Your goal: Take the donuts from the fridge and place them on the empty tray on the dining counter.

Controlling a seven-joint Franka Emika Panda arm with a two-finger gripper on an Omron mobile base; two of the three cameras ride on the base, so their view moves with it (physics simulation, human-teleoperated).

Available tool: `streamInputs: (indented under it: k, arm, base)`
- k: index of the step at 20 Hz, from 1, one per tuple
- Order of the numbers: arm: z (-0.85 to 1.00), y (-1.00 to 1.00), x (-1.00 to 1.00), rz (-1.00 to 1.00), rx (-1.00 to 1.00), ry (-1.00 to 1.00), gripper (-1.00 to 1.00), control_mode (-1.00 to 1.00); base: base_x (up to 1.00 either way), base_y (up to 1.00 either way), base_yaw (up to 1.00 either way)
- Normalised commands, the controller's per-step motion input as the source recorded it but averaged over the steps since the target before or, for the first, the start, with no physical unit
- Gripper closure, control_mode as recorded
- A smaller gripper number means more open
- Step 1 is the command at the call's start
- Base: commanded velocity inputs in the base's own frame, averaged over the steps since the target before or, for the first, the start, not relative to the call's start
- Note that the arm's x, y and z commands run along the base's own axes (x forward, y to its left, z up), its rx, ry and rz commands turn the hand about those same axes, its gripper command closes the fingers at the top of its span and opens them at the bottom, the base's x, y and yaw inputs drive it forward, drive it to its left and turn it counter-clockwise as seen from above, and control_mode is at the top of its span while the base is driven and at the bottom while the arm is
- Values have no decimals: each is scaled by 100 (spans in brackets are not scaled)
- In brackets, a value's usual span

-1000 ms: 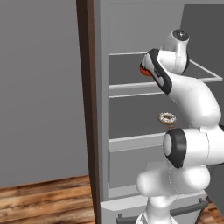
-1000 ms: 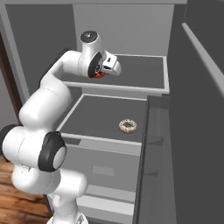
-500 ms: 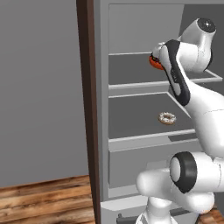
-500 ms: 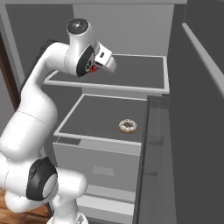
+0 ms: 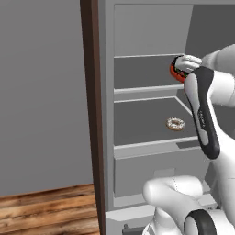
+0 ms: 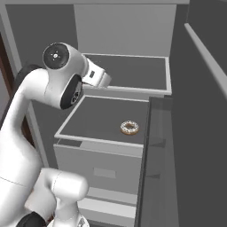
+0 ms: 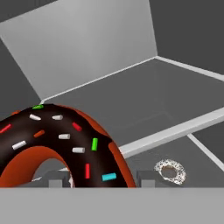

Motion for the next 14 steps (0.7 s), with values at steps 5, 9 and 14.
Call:
streamInputs:
  k: [5, 9, 14]
  arm:
    - [9, 7, -100, 0, 0, -8, 100, -100]
    - [40, 2, -100, 0, 2, -7, 100, -100]
    - [14, 0, -20, 0, 1, -1, 100, 100]
  base:
    - [0, 0, 0]
    - [0, 0, 0]
    - [-80, 1, 0]
